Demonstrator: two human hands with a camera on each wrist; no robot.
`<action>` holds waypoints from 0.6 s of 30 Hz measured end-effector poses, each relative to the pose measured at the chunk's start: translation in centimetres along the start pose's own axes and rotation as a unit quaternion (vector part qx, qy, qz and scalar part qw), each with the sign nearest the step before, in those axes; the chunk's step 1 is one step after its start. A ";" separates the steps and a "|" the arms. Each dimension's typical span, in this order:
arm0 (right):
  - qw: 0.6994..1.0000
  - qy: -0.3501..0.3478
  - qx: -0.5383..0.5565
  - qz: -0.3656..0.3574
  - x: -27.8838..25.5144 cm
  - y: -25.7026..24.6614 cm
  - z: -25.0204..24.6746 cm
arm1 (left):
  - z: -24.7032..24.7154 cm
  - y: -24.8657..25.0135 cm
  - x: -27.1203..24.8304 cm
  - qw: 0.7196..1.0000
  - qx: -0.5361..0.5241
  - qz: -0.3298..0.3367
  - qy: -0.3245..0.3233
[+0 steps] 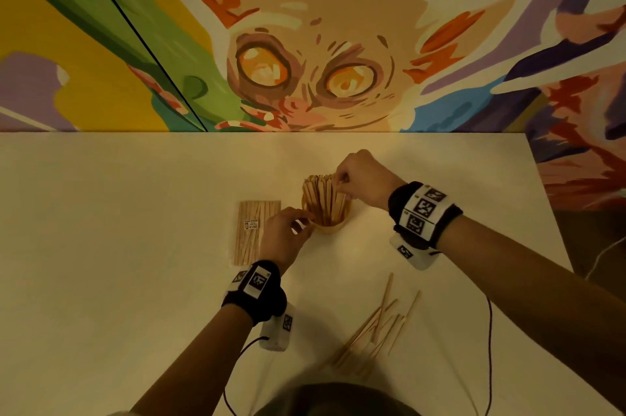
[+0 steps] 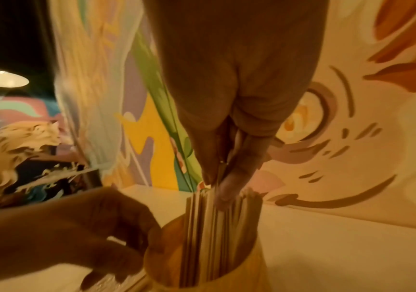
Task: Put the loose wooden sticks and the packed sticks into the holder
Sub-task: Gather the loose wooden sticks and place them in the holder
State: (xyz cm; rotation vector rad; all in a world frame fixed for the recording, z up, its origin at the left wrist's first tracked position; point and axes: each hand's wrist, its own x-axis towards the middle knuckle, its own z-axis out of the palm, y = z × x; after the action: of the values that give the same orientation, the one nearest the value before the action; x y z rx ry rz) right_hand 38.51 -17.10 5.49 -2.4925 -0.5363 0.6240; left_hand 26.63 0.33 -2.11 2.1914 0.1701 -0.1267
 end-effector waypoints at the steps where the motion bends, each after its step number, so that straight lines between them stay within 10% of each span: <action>1: 1.000 -0.007 -0.029 -0.003 0.2 -0.2 0.7 | 0.0 0.0 0.0 1.000 0.001 0.004 0.000; 11: 0.998 -0.008 -0.068 0.007 -0.3 -0.3 1.9 | -0.1 -0.3 -0.3 1.000 -0.002 0.027 0.004; 18: 0.973 0.181 0.144 0.021 -4.5 0.6 -1.7 | -0.5 0.1 -2.6 0.999 -0.010 0.009 0.030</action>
State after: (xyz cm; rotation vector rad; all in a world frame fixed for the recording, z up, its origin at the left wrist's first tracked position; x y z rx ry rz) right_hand 35.89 -20.44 7.92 -2.2687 -0.2357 0.2302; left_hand 24.09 0.49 -1.34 2.1767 0.1847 -0.0491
